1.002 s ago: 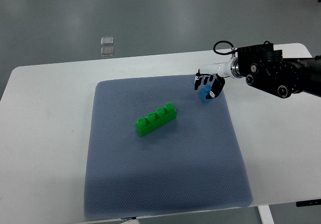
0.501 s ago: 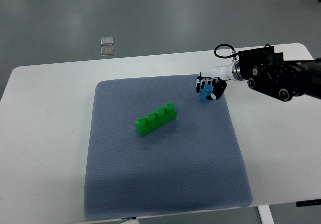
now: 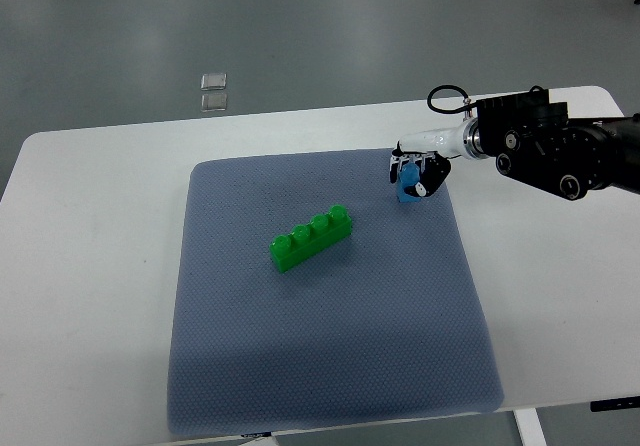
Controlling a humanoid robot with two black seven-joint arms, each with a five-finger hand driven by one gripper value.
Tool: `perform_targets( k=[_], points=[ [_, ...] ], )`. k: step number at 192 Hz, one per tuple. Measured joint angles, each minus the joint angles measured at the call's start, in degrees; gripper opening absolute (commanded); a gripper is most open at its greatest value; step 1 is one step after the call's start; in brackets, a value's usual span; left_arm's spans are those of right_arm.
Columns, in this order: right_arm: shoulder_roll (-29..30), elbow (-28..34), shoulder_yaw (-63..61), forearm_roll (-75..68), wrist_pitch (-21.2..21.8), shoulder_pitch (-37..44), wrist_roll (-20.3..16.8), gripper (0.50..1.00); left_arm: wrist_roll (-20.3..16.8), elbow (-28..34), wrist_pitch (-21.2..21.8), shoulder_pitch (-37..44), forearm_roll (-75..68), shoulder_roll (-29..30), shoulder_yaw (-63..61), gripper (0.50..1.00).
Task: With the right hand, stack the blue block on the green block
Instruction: 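Lift the blue block and carry it above the green block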
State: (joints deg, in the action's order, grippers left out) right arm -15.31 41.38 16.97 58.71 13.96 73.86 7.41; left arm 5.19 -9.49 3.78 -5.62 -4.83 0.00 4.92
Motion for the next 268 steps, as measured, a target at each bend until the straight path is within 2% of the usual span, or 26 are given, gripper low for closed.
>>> perform_targets(
  k=[33, 82, 113, 150, 196, 268],
  points=[
    [-1.6, 3.9, -0.3, -0.8, 0.7, 5.2, 0.1, 0.558, 0.0, 0.0, 0.0, 0.0, 0.0, 0.0, 0.0, 1.000],
    [-4.9, 15.9, 0.4, -2.0, 1.7, 15.1, 0.8, 0.558, 0.0, 0.0, 0.0, 0.0, 0.0, 0.0, -0.1, 1.000],
    [-4.0, 20.8, 0.5, -4.1, 1.3, 19.9, 2.5, 0.558, 0.0, 0.0, 0.0, 0.0, 0.0, 0.0, -0.1, 1.000],
    [1.6, 22.0, 0.7, -5.2, -1.3, 21.8, 5.9, 0.558, 0.0, 0.0, 0.0, 0.0, 0.0, 0.0, 0.0, 1.000],
    [8.2, 21.3, 2.4, -5.1, -5.1, 21.8, 6.3, 0.562, 0.0, 0.0, 0.0, 0.0, 0.0, 0.0, 0.3, 1.000],
    [8.9, 18.3, 6.1, -2.2, -7.0, 18.0, 5.7, 0.566, 0.1, 0.2, 0.0, 0.1, 0.1, 0.0, 0.3, 1.000]
  ],
)
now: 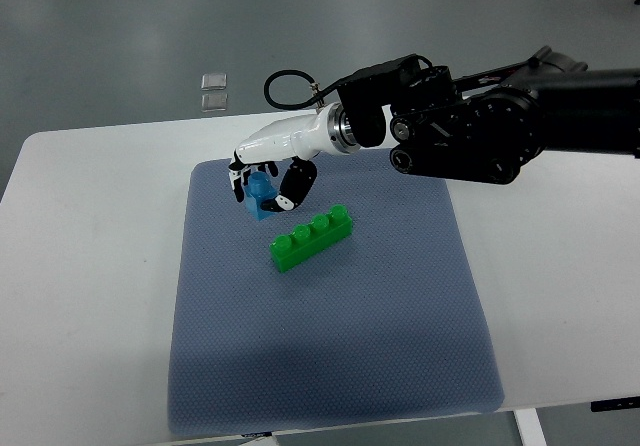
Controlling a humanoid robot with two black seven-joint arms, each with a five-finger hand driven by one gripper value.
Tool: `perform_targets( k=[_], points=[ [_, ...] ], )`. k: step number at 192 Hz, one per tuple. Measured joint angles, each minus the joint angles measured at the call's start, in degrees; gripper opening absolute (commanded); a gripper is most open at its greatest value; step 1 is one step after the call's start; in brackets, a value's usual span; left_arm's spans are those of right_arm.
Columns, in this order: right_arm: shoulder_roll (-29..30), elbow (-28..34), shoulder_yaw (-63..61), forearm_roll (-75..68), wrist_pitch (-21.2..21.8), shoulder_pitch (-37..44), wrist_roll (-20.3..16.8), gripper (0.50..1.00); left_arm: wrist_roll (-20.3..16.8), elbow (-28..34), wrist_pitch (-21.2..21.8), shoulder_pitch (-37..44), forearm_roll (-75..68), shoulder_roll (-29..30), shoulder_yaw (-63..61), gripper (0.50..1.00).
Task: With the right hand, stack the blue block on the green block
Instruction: 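Lift the blue block and carry it above the green block, then lower the blue block onto the green block's studs and press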
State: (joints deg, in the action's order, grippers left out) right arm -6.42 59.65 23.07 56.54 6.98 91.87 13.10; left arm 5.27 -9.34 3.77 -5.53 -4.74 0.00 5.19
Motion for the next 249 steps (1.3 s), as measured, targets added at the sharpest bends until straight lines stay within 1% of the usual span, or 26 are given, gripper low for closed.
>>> perform_targets(
  k=[95, 146, 249],
  points=[
    [-4.1, -0.2, 0.5, 3.7, -1.0, -4.9, -0.2, 0.568, 0.0, 0.1, 0.0, 0.0, 0.0, 0.0, 0.0, 1.000],
    [-4.5, -0.2, 0.5, 4.4, -2.6, -6.7, -0.2, 0.570, 0.0, 0.0, 0.0, 0.0, 0.0, 0.0, 0.0, 1.000],
    [-6.2, -0.2, 0.4, 6.5, -3.1, -8.1, 0.3, 0.570, 0.0, 0.0, 0.0, 0.0, 0.0, 0.0, 0.0, 1.000]
  ],
)
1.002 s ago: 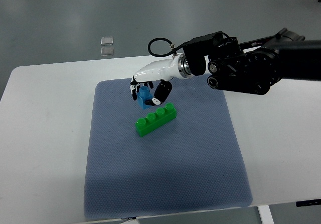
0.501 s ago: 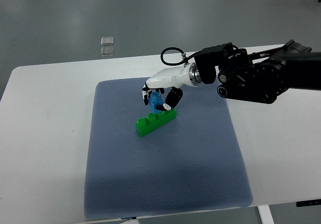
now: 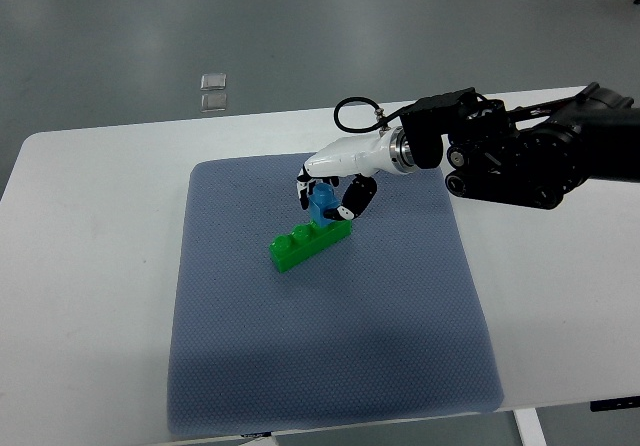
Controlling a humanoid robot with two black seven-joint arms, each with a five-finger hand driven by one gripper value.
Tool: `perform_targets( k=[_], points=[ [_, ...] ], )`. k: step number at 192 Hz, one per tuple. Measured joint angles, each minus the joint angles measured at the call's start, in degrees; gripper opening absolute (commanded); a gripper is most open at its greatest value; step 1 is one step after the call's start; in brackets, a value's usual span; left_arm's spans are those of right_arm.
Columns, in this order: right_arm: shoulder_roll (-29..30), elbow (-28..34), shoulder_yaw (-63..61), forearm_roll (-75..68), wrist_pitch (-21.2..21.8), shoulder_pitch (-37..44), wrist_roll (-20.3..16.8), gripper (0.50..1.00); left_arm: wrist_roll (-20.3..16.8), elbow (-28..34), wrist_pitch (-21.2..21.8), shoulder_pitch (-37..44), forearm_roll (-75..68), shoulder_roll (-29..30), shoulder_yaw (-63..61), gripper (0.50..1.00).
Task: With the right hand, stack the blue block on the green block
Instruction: 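Lower the blue block onto the green block's studs and press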
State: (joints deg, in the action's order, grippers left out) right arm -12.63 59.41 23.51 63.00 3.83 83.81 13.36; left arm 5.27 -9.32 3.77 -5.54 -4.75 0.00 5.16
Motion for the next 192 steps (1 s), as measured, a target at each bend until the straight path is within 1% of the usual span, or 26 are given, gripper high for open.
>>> perform_targets(
  k=[192],
  points=[
    [0.6, -0.9, -0.2, 0.0, -2.5, -3.2, 0.0, 0.574, 0.0, -0.1, 0.0, 0.0, 0.0, 0.0, 0.0, 1.000]
  ],
)
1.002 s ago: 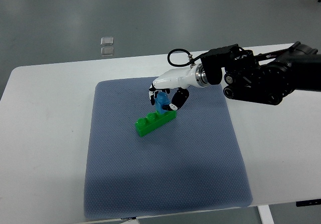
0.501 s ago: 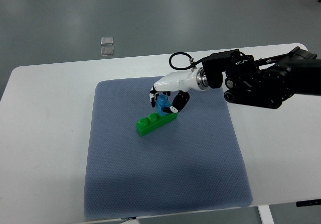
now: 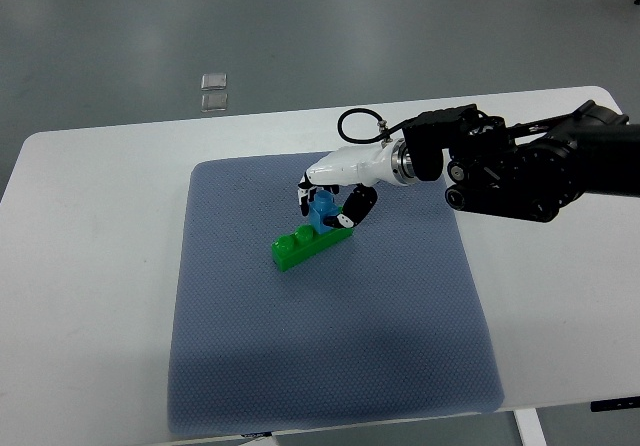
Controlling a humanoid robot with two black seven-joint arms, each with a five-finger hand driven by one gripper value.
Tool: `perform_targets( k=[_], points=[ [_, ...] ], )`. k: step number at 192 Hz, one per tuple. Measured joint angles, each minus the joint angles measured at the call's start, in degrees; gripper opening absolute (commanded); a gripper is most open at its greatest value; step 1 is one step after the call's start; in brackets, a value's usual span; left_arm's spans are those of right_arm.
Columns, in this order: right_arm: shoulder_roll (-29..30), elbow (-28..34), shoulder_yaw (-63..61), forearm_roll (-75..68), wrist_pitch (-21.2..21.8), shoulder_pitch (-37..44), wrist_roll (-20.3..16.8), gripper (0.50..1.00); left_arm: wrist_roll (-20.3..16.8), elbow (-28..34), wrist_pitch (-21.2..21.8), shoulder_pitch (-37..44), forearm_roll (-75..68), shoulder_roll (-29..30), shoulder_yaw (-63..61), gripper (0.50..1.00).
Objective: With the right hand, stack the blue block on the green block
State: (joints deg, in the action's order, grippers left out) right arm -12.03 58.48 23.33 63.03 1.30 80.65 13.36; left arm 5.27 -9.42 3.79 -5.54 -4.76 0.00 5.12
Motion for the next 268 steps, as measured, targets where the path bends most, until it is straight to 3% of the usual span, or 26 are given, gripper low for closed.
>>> perform_targets(
  k=[227, 235, 248, 260, 268],
  points=[
    [0.5, -2.2, -0.3, 0.4, -5.3, -4.2, 0.7, 0.578, 0.0, -0.1, 0.0, 0.0, 0.0, 0.0, 0.0, 1.000],
    [0.5, -2.2, -0.3, 0.6, -5.3, -4.2, 0.8, 0.617, 0.0, 0.0, 0.0, 0.0, 0.0, 0.0, 0.0, 1.000],
    [0.3, -2.2, -0.5, 0.7, -5.2, -4.2, 0.8, 0.758, 0.0, 0.0, 0.0, 0.0, 0.0, 0.0, 0.0, 1.000],
    [0.1, -2.1, -0.7, 0.7, -5.0, -4.0, 0.8, 0.813, 0.0, 0.0, 0.0, 0.0, 0.0, 0.0, 0.0, 1.000],
    [0.0, -2.1, -0.9, 0.7, -5.0, -3.9, 0.8, 0.879, 0.0, 0.0, 0.0, 0.0, 0.0, 0.0, 0.0, 1.000]
  ],
)
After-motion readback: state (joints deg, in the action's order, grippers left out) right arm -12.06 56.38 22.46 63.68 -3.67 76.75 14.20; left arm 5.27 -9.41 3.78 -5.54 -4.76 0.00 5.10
